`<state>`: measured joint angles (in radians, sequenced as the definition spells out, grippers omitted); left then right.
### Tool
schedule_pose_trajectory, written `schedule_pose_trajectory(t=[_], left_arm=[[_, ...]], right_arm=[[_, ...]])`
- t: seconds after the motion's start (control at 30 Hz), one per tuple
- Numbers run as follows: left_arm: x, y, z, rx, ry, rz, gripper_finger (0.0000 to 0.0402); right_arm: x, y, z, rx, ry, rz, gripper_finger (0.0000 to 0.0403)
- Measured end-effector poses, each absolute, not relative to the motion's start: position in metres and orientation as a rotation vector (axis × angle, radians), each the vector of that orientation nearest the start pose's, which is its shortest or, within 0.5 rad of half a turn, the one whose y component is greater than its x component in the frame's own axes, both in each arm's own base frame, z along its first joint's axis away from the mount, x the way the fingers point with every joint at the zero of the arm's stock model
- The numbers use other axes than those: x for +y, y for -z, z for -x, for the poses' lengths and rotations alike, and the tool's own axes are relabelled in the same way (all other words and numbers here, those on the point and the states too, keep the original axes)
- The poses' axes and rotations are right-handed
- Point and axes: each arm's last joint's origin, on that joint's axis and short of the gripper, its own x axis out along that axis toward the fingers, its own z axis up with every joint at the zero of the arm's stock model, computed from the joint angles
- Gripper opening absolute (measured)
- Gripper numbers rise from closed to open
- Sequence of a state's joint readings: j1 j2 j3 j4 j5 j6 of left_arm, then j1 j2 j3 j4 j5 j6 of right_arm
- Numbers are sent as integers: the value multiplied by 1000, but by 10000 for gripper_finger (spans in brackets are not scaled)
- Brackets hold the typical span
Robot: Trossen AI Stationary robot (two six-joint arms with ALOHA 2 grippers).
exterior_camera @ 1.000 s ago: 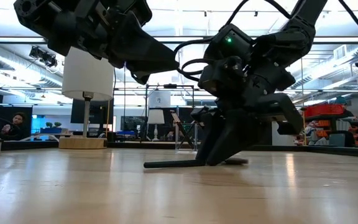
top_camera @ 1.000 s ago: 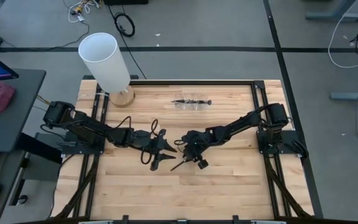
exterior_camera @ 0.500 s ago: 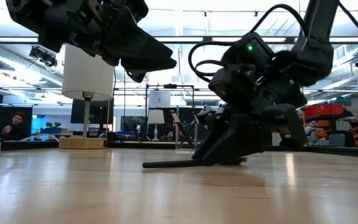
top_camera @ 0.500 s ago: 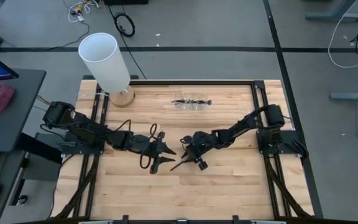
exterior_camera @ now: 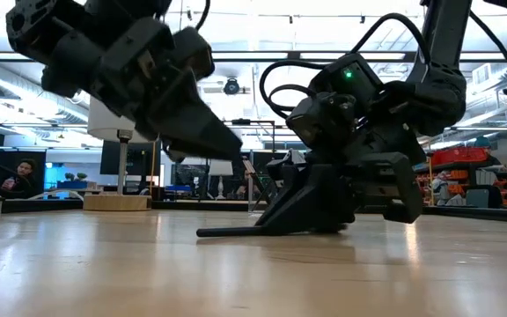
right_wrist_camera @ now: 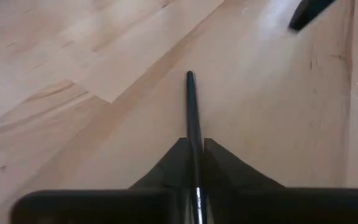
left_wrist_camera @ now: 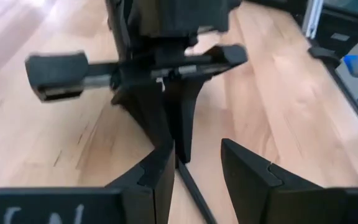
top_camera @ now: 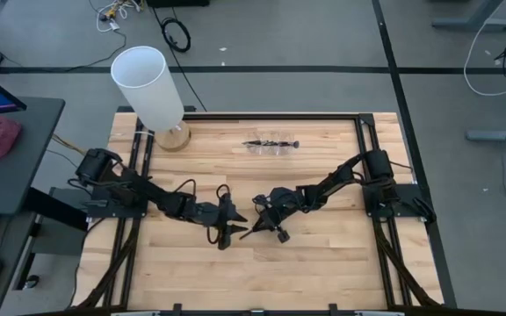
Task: Pick & Place Makeup Supplies
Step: Put the makeup brush into the transparent organizer
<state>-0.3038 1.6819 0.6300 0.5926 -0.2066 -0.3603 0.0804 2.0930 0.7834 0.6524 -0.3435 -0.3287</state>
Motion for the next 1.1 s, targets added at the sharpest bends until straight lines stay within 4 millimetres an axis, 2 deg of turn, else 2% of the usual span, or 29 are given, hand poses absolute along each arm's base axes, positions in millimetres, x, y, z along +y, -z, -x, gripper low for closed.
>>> schedule_pose_trajectory(t=[0.13,0.27,0.4,0.63,0.8,0.97,1.1], left_arm=[[-85,-134,-298,476,-1,255,135],[-79,-134,-300,471,-20,261,135],[-74,-141,-308,469,29,290,139],[-71,-149,-319,519,56,266,186],[-65,-147,-319,547,-30,234,214],[-53,-144,-322,544,-85,195,216],[-46,-129,-326,591,-106,202,214]], right_arm=[[36,-53,-347,581,-505,226,15],[35,-58,-347,585,-477,235,24],[33,-72,-344,601,-432,271,32],[25,-98,-334,703,-284,370,19],[25,-101,-333,712,-278,391,23],[25,-102,-333,702,-290,387,24],[26,-103,-334,690,-295,406,24]])
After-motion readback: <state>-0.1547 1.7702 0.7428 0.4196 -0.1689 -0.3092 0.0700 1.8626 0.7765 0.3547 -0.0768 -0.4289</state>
